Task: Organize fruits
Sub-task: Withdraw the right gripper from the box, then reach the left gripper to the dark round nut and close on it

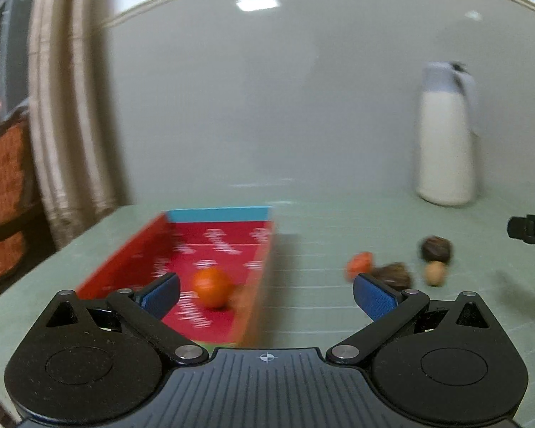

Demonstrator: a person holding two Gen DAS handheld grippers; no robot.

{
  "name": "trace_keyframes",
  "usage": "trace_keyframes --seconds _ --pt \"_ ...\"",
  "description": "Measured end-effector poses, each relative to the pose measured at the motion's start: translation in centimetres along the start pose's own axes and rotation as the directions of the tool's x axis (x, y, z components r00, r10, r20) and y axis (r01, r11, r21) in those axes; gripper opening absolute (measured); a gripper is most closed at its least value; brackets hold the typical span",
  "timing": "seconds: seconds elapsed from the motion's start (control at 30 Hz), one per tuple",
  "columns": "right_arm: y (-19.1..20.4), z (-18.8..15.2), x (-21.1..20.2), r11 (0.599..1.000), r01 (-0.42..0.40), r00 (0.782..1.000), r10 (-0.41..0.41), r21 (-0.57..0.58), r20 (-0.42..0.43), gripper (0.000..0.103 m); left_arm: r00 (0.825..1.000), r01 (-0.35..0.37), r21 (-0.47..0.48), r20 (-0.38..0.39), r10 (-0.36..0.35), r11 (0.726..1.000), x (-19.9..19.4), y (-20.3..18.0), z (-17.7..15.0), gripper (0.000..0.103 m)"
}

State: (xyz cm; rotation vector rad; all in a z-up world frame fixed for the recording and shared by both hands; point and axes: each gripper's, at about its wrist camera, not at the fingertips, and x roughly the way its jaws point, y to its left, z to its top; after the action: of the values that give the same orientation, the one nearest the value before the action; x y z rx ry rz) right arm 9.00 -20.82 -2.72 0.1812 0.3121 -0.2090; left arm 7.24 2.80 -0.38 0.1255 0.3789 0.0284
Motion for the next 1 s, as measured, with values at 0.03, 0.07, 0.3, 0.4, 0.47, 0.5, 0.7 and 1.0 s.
trace_keyframes --seconds 0.03,0.07,0.3,0.4,0.47,0.5,0.7,1.0 --pt "-0.6 0.0 -0.1 1.0 0.007 1.0 -0.007 0.01 -0.003 0.099 1.0 0.02 0.009 -0.007 -0.02 1.0 0.4 -0.8 0.2 0.102" --pt "-1.2 0.1 -0.1 1.0 0.006 1.0 -0.006 0.026 -0.007 0.1 0.999 0.039 0.017 -0.013 -0.039 0.999 0.8 -1.7 0.3 0.102" --pt "-4.5 0.1 -0.7 0.997 0.032 0.999 -0.033 0.069 0.003 0.101 0.989 0.109 0.032 -0.102 -0.105 0.994 4.9 -6.4 0.9 0.075" --pt "-5.6 0.1 -0.9 0.995 0.031 1.0 -0.031 0.093 0.0 0.101 0.983 0.117 0.002 -0.141 -0.116 0.993 6.5 -7.5 0.9 0.075" --pt "-6.0 0.3 -1.0 0.994 0.031 1.0 -0.032 0.105 0.001 0.101 0.981 0.125 -0.003 -0.15 -0.124 0.992 7.0 -8.1 0.9 0.075" --pt "-6.1 0.3 -1.0 0.994 0.029 1.0 -0.029 0.108 0.003 0.101 0.979 0.131 -0.005 -0.156 -0.13 0.991 7.2 -8.4 1.0 0.074" --pt "-6.1 0.5 -1.3 0.995 0.009 1.0 -0.009 0.095 0.005 0.102 0.958 0.183 -0.033 -0.217 -0.186 0.983 9.0 -9.8 1.0 0.05" --pt "-6.0 0.4 -1.6 0.997 -0.001 1.0 0.001 0.076 0.002 0.102 0.952 0.184 -0.079 -0.233 -0.198 0.98 10.0 -9.8 0.9 0.041"
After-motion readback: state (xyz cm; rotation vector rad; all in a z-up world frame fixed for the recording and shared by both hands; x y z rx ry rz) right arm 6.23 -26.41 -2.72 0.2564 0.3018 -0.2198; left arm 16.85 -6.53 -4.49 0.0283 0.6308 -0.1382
